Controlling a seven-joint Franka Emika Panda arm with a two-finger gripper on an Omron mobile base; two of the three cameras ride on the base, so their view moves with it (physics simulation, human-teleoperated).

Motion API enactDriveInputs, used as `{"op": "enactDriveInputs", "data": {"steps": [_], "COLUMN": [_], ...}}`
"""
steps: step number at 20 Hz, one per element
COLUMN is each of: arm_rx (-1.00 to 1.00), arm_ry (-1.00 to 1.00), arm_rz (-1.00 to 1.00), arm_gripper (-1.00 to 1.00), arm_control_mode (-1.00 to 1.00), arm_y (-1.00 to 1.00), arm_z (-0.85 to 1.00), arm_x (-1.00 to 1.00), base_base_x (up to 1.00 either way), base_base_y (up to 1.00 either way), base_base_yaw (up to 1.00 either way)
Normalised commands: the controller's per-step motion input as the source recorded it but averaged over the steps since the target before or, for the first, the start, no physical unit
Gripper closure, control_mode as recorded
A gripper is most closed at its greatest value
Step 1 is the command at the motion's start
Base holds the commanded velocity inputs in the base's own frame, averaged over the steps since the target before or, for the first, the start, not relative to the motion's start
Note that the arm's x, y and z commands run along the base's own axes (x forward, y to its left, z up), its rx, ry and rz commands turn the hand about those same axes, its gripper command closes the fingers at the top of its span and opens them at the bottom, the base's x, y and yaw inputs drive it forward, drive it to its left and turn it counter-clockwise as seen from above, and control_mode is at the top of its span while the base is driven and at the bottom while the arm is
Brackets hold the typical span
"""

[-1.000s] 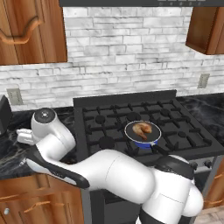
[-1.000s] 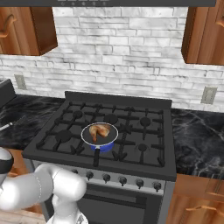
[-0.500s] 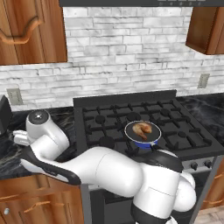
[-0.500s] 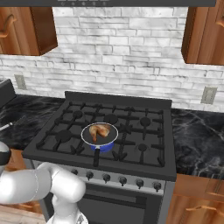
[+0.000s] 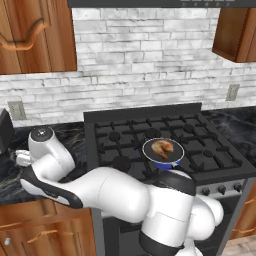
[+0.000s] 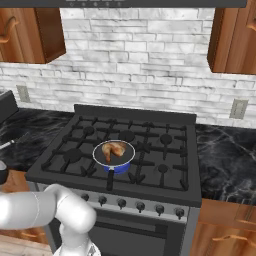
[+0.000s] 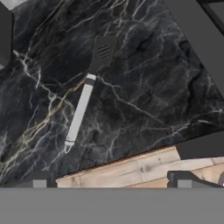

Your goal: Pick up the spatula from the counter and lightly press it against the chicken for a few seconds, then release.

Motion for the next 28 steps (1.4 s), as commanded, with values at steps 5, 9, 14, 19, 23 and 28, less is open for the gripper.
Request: {"op": "enactDriveInputs", "data": {"steps": [5,9,14,19,23,28], "arm_rx": [0.00,0.00,0.00,0.00,0.00,0.00], "arm_ry": [0.06,0.06,0.03,0.07,0.08,0.05], "arm_rz": [-0.03,-0.02,-0.02,-0.03,-0.03,-0.02], "arm_gripper": [-1.00,-1.00,-1.00,-1.00,-1.00,-1.00], "arm_control_mode": [-1.00,-1.00,-1.00,-1.00,-1.00,-1.00], "arm_y": [0.10,0.10,0.14,0.01,0.00,0.05], "arm_z": [-0.15,-0.17,-0.11,-0.17,-0.25,-0.19], "arm_x": [0.19,0.11,0.12,0.06,0.08,0.08], "base_base_x": [0.00,0.00,0.00,0.00,0.00,0.00], "base_base_y": [0.00,0.00,0.00,0.00,0.00,0.00], "base_base_yaw": [0.00,0.00,0.00,0.00,0.00,0.00]}}
